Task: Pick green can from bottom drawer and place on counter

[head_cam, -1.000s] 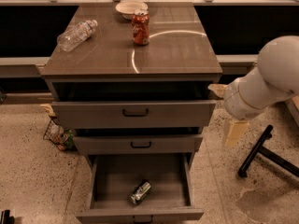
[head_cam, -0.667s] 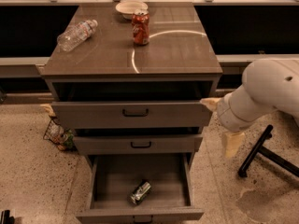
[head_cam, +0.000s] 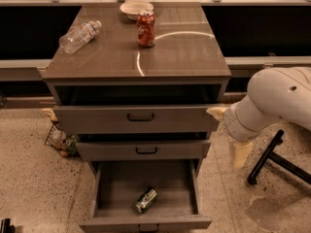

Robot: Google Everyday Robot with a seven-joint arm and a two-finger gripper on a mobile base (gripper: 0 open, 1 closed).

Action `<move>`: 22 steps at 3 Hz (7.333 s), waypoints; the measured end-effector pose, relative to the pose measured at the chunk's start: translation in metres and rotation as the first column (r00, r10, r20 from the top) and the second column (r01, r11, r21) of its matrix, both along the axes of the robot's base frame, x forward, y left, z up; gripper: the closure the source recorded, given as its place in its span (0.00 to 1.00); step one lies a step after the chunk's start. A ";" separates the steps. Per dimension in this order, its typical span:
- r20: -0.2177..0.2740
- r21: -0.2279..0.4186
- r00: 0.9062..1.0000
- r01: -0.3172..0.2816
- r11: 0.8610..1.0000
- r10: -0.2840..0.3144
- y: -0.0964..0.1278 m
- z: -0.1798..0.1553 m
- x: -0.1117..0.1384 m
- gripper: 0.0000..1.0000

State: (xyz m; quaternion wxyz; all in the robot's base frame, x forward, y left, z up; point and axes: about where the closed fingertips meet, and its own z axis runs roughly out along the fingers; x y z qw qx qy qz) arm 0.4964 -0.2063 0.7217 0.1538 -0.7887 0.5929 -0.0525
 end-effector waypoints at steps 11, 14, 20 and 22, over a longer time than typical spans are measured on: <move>-0.148 0.042 0.682 -0.719 0.694 0.716 0.151 -0.483 0.042 0.00; -0.126 0.265 0.785 -0.563 0.783 0.607 0.214 -0.549 0.076 0.00; -0.124 0.121 0.811 -0.559 0.820 0.571 0.205 -0.514 0.054 1.00; -0.051 0.326 0.980 -0.165 0.931 0.192 0.148 -0.404 0.018 1.00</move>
Offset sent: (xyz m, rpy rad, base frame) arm -0.0379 0.0707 -0.2135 0.1096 0.1437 0.4867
